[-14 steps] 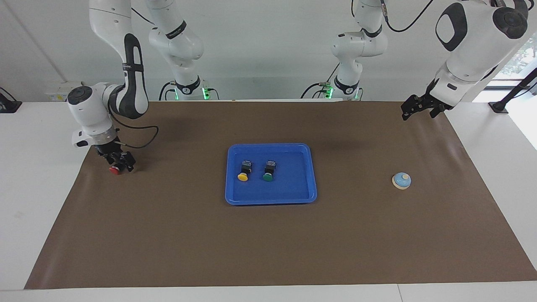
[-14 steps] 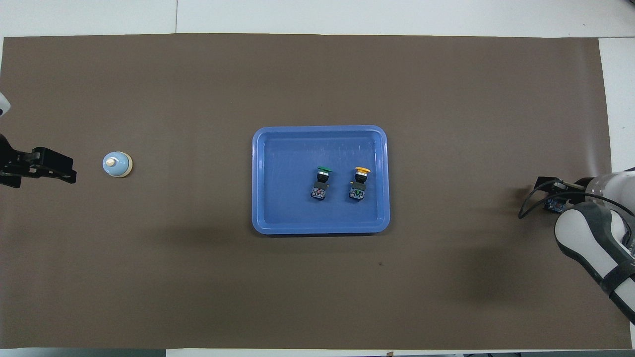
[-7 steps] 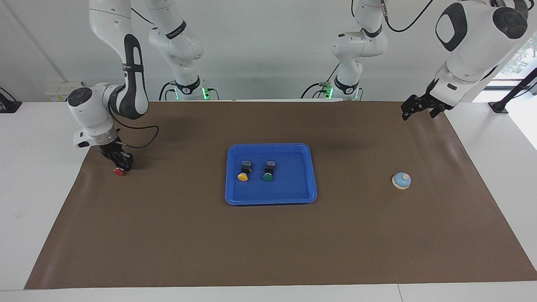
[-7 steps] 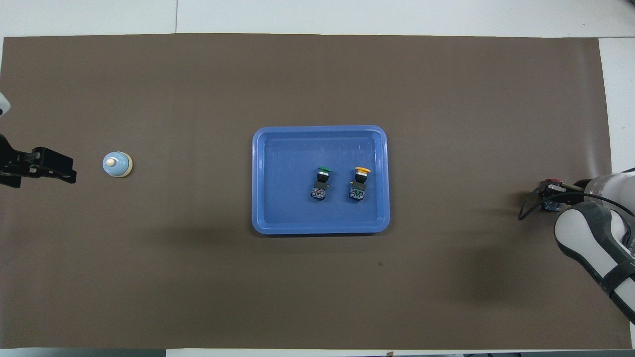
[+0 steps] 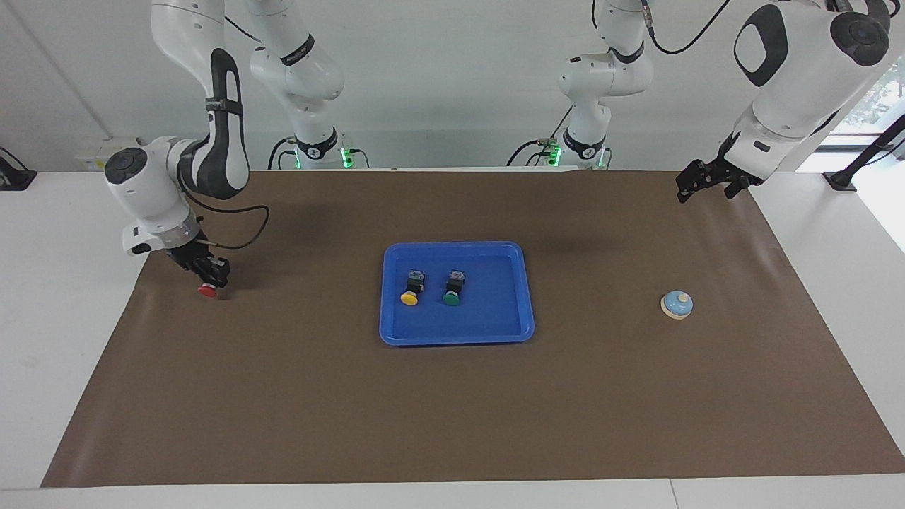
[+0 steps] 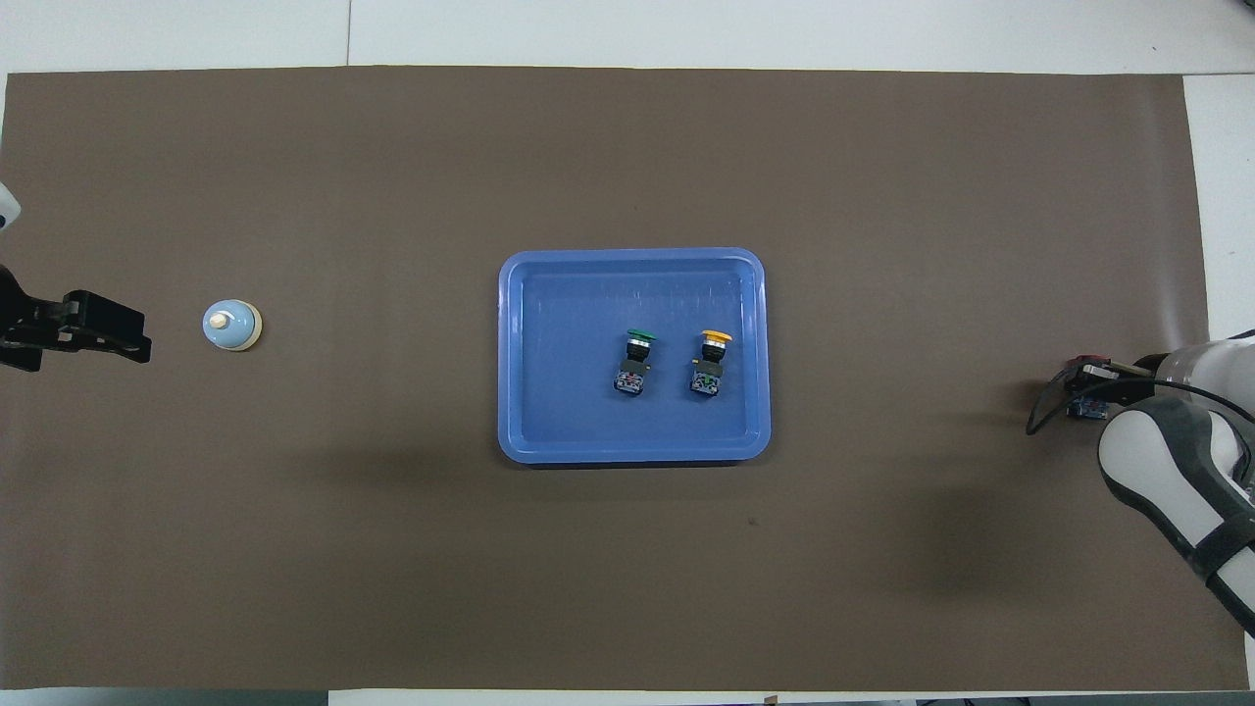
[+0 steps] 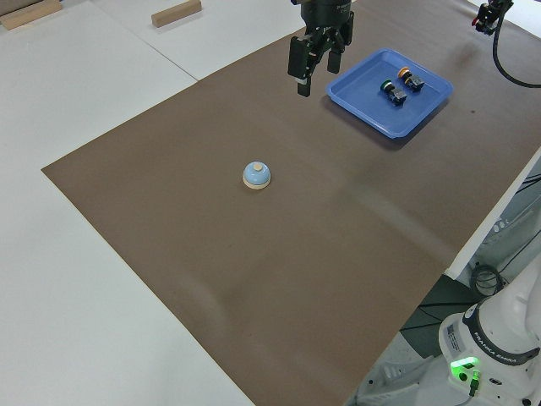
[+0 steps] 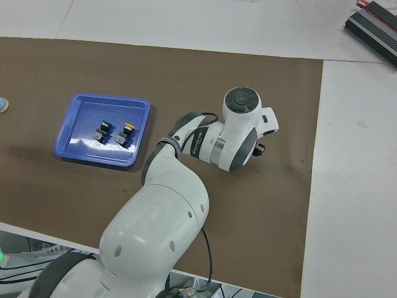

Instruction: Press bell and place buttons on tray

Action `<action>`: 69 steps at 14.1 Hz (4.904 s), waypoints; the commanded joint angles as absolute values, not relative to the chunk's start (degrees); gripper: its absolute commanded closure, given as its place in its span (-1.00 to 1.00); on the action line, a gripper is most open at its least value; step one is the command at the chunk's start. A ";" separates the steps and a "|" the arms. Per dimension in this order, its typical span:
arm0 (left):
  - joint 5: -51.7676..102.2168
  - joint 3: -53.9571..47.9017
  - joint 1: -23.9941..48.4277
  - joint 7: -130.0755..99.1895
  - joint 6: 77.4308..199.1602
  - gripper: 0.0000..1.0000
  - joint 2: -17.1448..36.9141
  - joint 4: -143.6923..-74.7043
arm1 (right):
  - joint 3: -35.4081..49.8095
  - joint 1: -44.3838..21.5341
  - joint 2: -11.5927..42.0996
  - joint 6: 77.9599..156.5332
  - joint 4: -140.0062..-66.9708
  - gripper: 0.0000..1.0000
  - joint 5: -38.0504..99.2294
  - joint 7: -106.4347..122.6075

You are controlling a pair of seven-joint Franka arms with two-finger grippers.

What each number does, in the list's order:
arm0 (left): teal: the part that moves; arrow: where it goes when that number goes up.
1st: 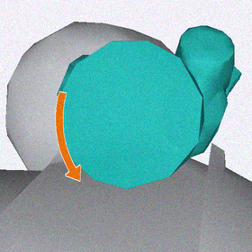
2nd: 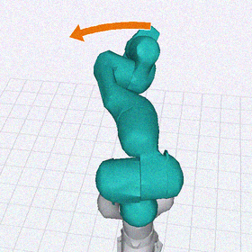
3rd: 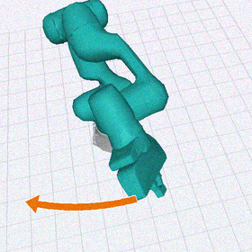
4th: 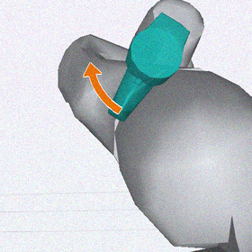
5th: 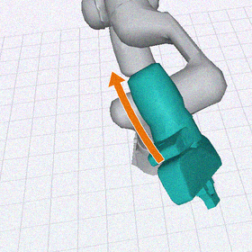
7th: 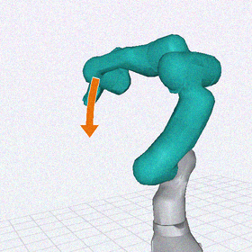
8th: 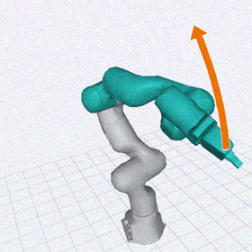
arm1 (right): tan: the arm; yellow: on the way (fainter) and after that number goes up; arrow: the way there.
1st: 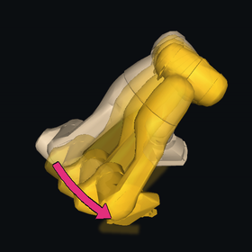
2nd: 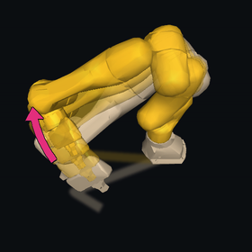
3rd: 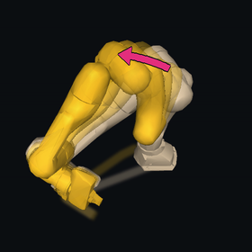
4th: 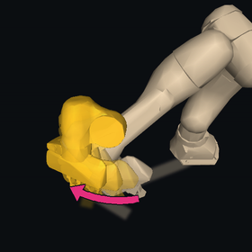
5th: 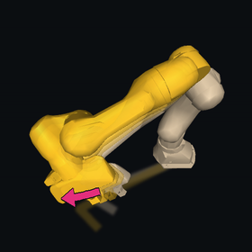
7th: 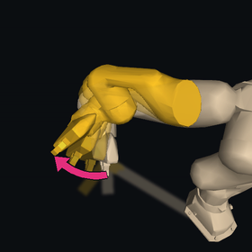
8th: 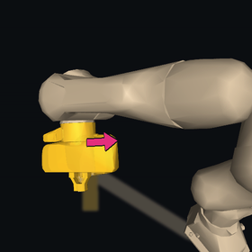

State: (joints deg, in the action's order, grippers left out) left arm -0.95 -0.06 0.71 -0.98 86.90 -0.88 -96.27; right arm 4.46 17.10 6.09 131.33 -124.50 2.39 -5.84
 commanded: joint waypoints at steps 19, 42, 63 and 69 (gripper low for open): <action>-1.76 0.09 0.88 -1.49 86.13 -1.00 -1.32 -95.89 | 4.57 -33.92 35.76 121.54 -81.12 1.00 1.33 -55.81; -1.76 0.09 0.88 -1.49 86.05 -1.00 -1.32 -95.80 | 4.48 -11.98 22.78 106.02 -83.23 -1.00 1.41 -36.78; -1.67 0.09 0.88 -1.49 86.04 -1.00 -1.23 -95.89 | 7.21 8.35 -1.23 82.97 -91.41 -1.00 -0.62 -1.49; -1.76 0.09 0.88 -1.49 86.04 -1.00 -1.32 -95.80 | 7.21 8.26 -1.32 84.20 -91.67 -1.00 -1.76 -1.58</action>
